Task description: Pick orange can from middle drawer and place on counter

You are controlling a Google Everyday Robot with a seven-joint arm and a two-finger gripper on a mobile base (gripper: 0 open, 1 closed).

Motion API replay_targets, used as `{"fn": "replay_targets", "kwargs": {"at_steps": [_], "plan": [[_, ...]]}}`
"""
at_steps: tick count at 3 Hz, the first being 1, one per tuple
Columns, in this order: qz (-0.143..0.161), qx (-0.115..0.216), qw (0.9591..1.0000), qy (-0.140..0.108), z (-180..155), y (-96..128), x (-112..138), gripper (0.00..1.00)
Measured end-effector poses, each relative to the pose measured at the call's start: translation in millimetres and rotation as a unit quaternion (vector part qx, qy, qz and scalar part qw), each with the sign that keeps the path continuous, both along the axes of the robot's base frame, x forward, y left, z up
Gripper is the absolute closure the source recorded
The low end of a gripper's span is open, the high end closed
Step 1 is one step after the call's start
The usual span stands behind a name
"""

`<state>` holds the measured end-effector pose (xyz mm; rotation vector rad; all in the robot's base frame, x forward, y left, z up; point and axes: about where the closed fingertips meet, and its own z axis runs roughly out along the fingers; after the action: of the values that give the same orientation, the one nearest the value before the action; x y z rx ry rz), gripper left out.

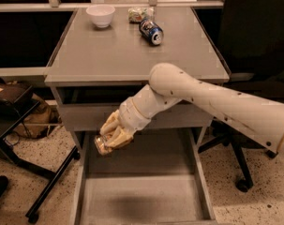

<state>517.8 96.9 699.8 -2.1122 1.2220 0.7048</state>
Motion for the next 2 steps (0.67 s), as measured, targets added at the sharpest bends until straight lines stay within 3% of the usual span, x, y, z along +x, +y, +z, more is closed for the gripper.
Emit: {"fn": "replay_targets", "kwargs": {"at_steps": [1,2], "plan": [[-0.002,-0.004,0.9958,-0.091,70.2,7.6,-7.3,1.00],[-0.002,-0.004,0.9958,-0.091,70.3,7.7,-7.3,1.00]]}}
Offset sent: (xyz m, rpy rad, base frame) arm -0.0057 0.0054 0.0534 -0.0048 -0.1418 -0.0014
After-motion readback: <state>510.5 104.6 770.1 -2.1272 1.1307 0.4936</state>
